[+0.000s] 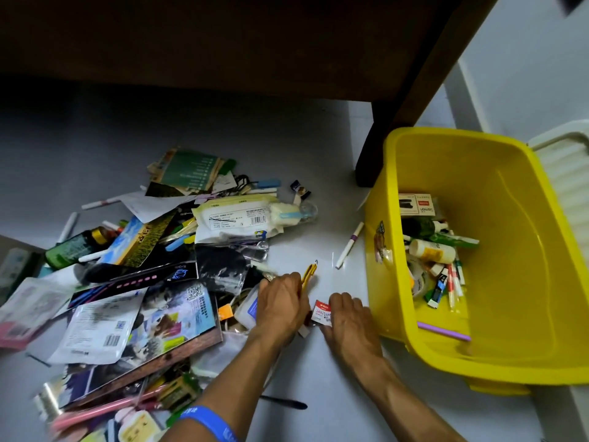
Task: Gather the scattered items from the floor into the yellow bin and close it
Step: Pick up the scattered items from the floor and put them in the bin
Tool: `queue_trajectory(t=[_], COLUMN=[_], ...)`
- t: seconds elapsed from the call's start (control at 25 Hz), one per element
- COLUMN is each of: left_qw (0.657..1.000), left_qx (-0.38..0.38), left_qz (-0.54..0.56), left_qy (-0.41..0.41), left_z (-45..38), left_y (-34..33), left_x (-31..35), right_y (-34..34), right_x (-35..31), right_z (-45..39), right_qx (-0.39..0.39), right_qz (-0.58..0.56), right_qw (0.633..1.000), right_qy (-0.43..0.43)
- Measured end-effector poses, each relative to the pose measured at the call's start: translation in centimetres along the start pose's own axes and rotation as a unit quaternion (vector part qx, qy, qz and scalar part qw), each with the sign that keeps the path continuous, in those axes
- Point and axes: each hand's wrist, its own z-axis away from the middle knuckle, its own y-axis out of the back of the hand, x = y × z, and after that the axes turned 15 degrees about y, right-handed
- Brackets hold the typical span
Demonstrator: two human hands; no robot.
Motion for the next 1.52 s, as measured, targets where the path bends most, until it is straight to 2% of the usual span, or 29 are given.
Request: queue_trajectory(t=[0.12, 0.32, 0.4, 0.48, 0.56, 0.64, 0.72, 0.8, 0.88, 0.96, 1.0, 1.04, 1.12, 1.2, 1.28, 1.36, 1.44, 1.52], left_qw=[0.975, 0.899, 0.865, 0.844, 0.838, 0.838, 0.839, 0.845, 0.855, 0.867, 0.872, 0.874, 0.878, 0.887, 0.897, 0.913, 0.949, 0.974], left_qx=[-0.043, -0.094, -0.083, -0.062, -0.062, -0.102, -0.149, -0.197, -0.215, -0.176, -0.148, -0.129, -0.108, -0.072, -0.020, 0.044, 0.122, 0.141], left_qz=[0.205, 0.383, 0.448, 0.495, 0.523, 0.531, 0.524, 0.497, 0.472, 0.465, 0.465, 0.464, 0.456, 0.437, 0.407, 0.348, 0.211, 0.058], left_qy=[0.078, 0.190, 0.209, 0.197, 0.145, 0.077, 0.025, -0.003, 0.004, 0.033, 0.051, 0.069, 0.097, 0.131, 0.172, 0.210, 0.197, 0.170], left_z=[1.0, 4.6, 6.0, 6.8, 7.6, 9.2, 10.6, 11.6, 11.7, 11.1, 10.8, 10.4, 10.2, 10.3, 11.1, 12.0, 12.1, 11.6], left_y=[1.6, 4.6, 6.4, 8.6, 10.5, 11.3, 11.3, 10.9, 10.1, 9.4, 9.0, 8.8, 8.2, 7.6, 7.0, 6.9, 7.3, 7.7], left_x=[-0.5, -1.6, -1.8, -1.0, 1.4, 5.9, 10.5, 14.1, 15.2, 13.8, 12.5, 11.1, 8.0, 4.0, -0.3, -5.1, -9.4, -12.6], right_y=[-0.6, -0.2, 1.9, 5.1, 8.9, 12.7, 16.2, 18.3, 18.9, 18.3, 18.0, 17.7, 16.9, 15.0, 12.2, 8.4, 5.3, 3.9], right_x=[-1.1, -2.7, -4.0, -5.9, -6.8, -4.8, -1.5, 1.8, 3.7, 3.7, 3.2, 2.5, 0.5, -2.4, -5.5, -8.4, -10.0, -10.7], right_z=[0.4, 1.8, 2.5, 4.1, 6.4, 9.4, 11.8, 13.4, 13.8, 13.6, 13.5, 13.2, 12.2, 10.9, 9.3, 7.1, 4.4, 1.6], right_qx=[-0.006, -0.011, 0.026, 0.124, 0.251, 0.374, 0.459, 0.481, 0.429, 0.368, 0.363, 0.382, 0.459, 0.473, 0.384, 0.239, 0.125, 0.064], right_qz=[-0.119, -0.135, -0.205, -0.352, -0.475, -0.504, -0.464, -0.450, -0.461, -0.429, -0.400, -0.367, -0.308, -0.303, -0.356, -0.372, -0.292, -0.247], right_qw=[0.992, 0.985, 0.968, 0.915, 0.830, 0.760, 0.728, 0.715, 0.740, 0.799, 0.821, 0.833, 0.829, 0.827, 0.851, 0.896, 0.947, 0.966], right_qy=[-0.050, -0.102, -0.140, -0.153, -0.152, -0.170, -0.209, -0.235, -0.237, -0.208, -0.186, -0.160, -0.085, -0.002, 0.045, 0.051, 0.050, 0.049])
